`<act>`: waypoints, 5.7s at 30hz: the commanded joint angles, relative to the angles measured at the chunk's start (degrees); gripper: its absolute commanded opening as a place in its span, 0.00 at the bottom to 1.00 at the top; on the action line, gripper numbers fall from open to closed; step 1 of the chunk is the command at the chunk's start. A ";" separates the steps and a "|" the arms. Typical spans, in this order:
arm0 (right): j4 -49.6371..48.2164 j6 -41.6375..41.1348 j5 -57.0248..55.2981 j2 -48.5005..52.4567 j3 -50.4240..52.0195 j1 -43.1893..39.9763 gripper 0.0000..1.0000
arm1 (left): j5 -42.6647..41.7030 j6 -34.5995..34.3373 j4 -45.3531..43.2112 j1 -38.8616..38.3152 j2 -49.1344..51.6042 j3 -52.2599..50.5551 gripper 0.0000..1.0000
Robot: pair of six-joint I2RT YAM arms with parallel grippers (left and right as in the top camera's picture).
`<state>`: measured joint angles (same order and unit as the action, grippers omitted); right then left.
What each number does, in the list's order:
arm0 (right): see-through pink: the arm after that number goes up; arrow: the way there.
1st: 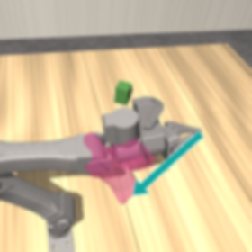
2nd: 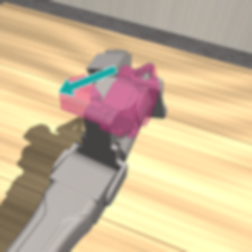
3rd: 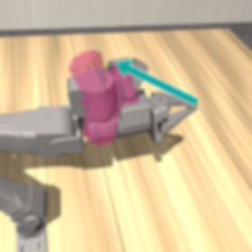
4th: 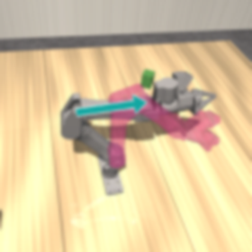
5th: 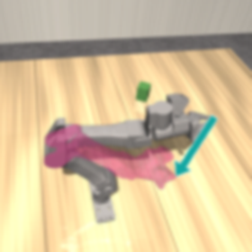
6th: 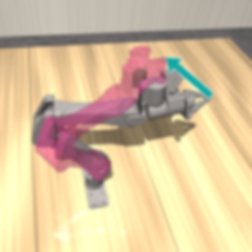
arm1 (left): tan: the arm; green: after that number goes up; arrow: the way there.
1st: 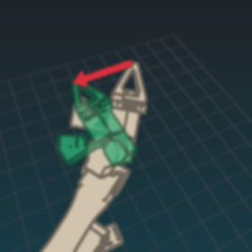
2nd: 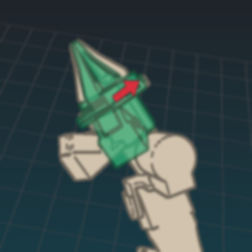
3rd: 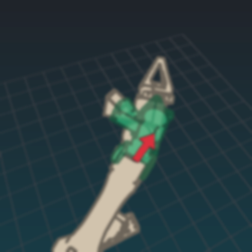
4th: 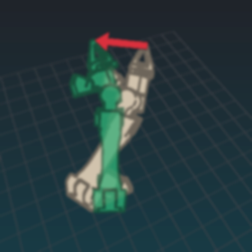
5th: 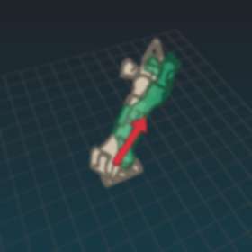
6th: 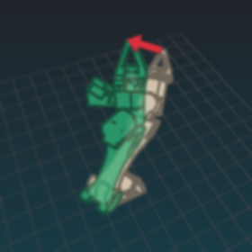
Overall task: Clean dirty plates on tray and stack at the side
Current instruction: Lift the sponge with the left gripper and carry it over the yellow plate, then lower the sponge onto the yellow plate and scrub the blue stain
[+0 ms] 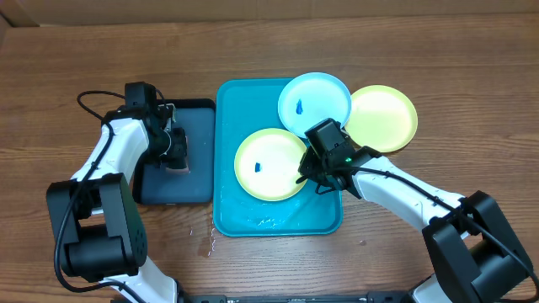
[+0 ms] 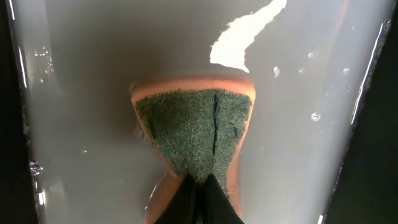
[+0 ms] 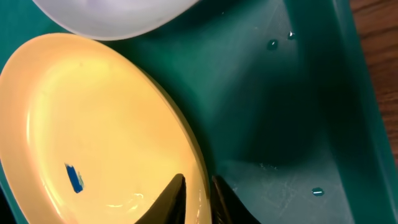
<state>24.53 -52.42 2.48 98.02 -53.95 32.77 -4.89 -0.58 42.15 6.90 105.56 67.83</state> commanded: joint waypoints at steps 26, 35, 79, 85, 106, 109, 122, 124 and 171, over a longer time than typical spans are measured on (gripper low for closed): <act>-1.79 0.11 -0.94 0.44 1.14 1.36 0.16 | -5.20 6.10 5.51 -0.94 -14.75 6.05 0.04; -1.75 0.09 -0.90 0.50 1.18 1.36 0.15 | -2.16 8.31 6.49 -7.02 -14.69 6.71 0.04; -3.23 0.09 0.17 1.03 1.51 2.12 0.04 | 7.45 -0.70 7.72 -9.92 -7.08 7.08 0.04; -3.32 0.11 0.11 1.03 1.51 2.54 0.13 | -5.81 1.33 7.76 -4.98 -7.08 7.08 0.04; -4.57 0.09 0.17 1.03 1.51 3.17 0.04 | -27.47 -0.28 7.93 -12.74 -6.99 6.91 0.04; -4.96 0.09 0.15 1.03 1.51 3.67 0.04 | -24.09 -1.62 7.76 -15.76 -6.64 6.88 0.04; -5.40 0.11 -0.37 1.03 1.51 3.65 0.22 | -14.12 -4.17 4.31 -21.55 -5.42 6.84 0.04; -5.64 0.11 -0.55 1.03 1.51 3.65 0.21 | -14.12 -4.17 4.07 -21.59 -5.42 6.84 0.04; -5.88 0.09 -0.24 2.05 1.51 3.65 0.04 | -5.11 -4.17 1.05 -23.91 2.36 5.64 0.04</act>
<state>19.09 -52.47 2.15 99.50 -53.01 36.14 -10.94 -4.34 43.42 -16.25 105.45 73.45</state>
